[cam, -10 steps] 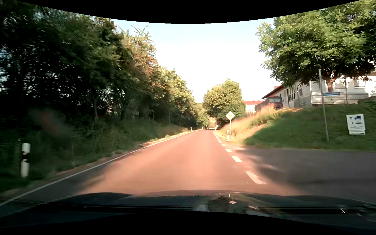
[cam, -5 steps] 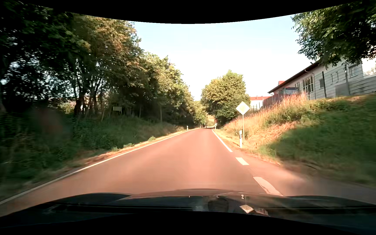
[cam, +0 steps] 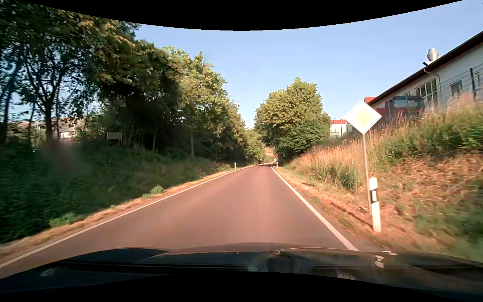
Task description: Follow the waypoints while adhering to traffic rules and regulations
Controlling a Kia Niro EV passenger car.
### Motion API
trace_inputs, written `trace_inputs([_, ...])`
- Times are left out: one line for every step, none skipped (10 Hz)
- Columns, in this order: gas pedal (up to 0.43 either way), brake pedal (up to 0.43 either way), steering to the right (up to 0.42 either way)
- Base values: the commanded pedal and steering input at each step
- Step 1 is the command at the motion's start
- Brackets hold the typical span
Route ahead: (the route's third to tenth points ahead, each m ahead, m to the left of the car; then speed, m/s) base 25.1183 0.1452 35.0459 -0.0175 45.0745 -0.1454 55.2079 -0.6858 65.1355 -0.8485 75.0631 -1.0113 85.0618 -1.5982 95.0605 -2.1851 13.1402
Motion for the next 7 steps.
trace_inputs([0.0,0.0,0.004])
trace_inputs([0.0,0.0,0.003])
trace_inputs([0.0,0.0,0.002])
trace_inputs([0.0,0.0,0.002])
trace_inputs([0.0,0.0,0.002])
trace_inputs([0.0,0.0,0.002])
trace_inputs([0.0,0.0,0.003])
